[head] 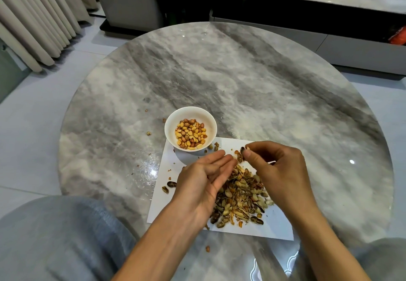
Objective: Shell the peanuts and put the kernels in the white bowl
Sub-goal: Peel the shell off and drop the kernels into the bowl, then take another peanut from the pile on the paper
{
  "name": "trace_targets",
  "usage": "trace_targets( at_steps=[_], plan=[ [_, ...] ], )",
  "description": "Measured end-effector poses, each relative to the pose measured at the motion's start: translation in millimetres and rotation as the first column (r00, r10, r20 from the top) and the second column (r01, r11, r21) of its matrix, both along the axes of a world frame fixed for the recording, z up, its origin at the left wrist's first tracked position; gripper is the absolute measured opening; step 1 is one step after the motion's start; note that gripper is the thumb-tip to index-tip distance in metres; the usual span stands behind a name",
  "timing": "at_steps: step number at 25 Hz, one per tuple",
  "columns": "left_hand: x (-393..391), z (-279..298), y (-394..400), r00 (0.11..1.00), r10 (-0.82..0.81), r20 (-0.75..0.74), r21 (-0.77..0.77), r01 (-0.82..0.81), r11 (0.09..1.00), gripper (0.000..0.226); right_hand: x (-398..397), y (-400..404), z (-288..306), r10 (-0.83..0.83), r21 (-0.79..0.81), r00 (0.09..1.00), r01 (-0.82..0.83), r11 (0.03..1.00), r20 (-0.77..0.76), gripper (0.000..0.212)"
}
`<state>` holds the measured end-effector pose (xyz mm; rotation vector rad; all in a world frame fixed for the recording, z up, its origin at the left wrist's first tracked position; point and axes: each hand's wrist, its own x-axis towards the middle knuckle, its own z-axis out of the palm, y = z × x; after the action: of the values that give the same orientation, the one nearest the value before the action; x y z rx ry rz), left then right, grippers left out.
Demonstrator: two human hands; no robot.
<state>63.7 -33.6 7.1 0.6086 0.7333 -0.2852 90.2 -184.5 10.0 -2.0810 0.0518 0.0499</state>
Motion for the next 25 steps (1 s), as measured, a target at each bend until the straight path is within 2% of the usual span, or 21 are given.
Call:
trace_targets(
  at_steps=[4, 6, 8, 9, 11, 13, 15, 17, 20, 22, 25],
  plan=[
    [-5.7, 1.5, 4.5, 1.000, -0.002, -0.016, 0.092, 0.003, 0.996, 0.042, 11.2, -24.0, 4.6, 0.153, -0.232, 0.950, -0.220, 0.948, -0.274, 0.014],
    [-9.7, 8.6, 11.3, 1.000, 0.015, 0.016, 0.173, -0.017, 0.985, 0.039, 15.6, -37.6, 8.4, 0.134, -0.370, 0.942, -0.249, 0.895, -0.308, 0.019],
    [-0.7, 17.6, 23.0, 0.992, 0.028, 0.121, 0.371, -0.071, 0.926, 0.036, 20.4, -52.8, 14.8, 0.057, -0.466, 0.957, -0.190, 0.864, -0.286, 0.016],
    [8.7, 20.9, 29.4, 0.986, -0.006, 0.165, 0.529, -0.083, 0.845, 0.034, 21.4, -59.0, 16.8, 0.030, -0.493, 0.960, -0.170, 0.853, -0.279, 0.014],
    [27.2, 25.8, 39.7, 0.976, -0.145, 0.164, 0.804, -0.047, 0.593, 0.028, 22.6, -62.0, 13.8, 0.039, -0.518, 0.954, -0.195, 0.833, -0.297, 0.013],
    [33.6, 24.4, 40.1, 0.951, -0.286, 0.117, 0.909, 0.013, 0.416, 0.027, 19.9, -54.9, 0.1, 0.076, -0.518, 0.941, -0.248, 0.818, -0.330, 0.013],
    [28.0, 14.9, 37.4, 0.926, -0.371, 0.068, 0.944, 0.060, 0.323, 0.028, 17.0, -46.6, -22.0, 0.078, -0.534, 0.939, -0.258, 0.805, -0.336, 0.019],
    [13.9, 9.1, 34.9, 0.916, -0.399, 0.045, 0.952, 0.082, 0.294, 0.028, 15.9, -40.3, -37.0, 0.065, -0.540, 0.948, -0.233, 0.809, -0.311, 0.017],
    [-0.6, 10.7, 35.0, 0.913, -0.386, 0.129, 0.968, -0.032, 0.248, 0.024, 17.4, -39.5, -41.1, 0.068, -0.518, 0.947, -0.231, 0.824, -0.314, 0.009],
    [-3.0, 14.4, 33.6, 0.898, -0.399, 0.188, 0.956, -0.074, 0.282, 0.024, 15.2, -39.5, -41.4, 0.073, -0.528, 0.936, -0.256, 0.810, -0.343, 0.007],
    [-3.5, 11.2, 26.6, 0.884, -0.438, 0.166, 0.940, -0.007, 0.342, 0.023, 13.7, -38.7, -41.4, 0.061, -0.550, 0.957, -0.214, 0.807, -0.284, 0.006]
  ],
)
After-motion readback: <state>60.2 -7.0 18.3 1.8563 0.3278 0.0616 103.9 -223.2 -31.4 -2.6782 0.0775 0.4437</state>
